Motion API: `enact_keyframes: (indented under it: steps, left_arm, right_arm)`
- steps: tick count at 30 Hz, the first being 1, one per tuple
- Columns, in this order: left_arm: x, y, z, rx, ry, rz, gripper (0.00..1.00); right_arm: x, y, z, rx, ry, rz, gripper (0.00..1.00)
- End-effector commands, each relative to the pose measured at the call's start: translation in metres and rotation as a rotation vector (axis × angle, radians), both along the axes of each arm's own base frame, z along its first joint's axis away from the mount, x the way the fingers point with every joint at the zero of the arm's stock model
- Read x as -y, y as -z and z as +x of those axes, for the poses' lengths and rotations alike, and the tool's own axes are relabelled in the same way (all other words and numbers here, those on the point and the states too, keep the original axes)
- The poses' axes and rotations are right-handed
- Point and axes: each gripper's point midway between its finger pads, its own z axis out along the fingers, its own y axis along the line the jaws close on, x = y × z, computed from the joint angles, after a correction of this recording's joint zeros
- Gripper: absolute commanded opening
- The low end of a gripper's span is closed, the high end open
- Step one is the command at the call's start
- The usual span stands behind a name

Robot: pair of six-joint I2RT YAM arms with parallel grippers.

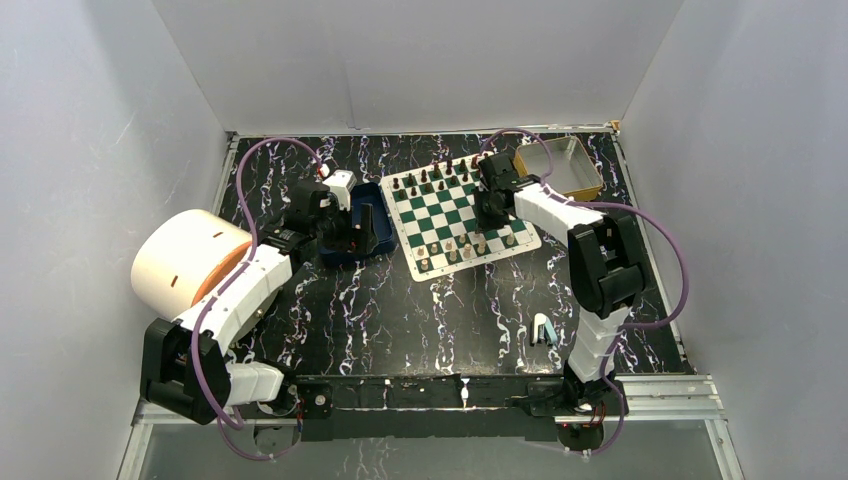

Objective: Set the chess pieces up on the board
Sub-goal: Place the chess piece on the chessboard.

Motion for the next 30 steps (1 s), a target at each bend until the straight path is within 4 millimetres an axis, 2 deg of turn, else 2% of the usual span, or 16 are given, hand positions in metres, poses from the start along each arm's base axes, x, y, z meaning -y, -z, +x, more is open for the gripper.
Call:
enact_keyframes:
  steps: [1,20,30]
  left_arm:
    - [0.0,-0.021,0.003,0.062,0.011,-0.012,0.89]
    - [-0.001,-0.022,0.003,0.066,0.011,-0.01,0.88]
    - [-0.001,-0.021,0.003,0.064,0.013,-0.007,0.88]
  right_arm:
    - [0.0,-0.012,0.013,0.041,0.008,-0.054,0.17]
    - [-0.003,0.002,0.012,-0.008,0.008,-0.086,0.19]
    - [-0.007,0.004,0.013,-0.019,0.003,-0.077,0.29]
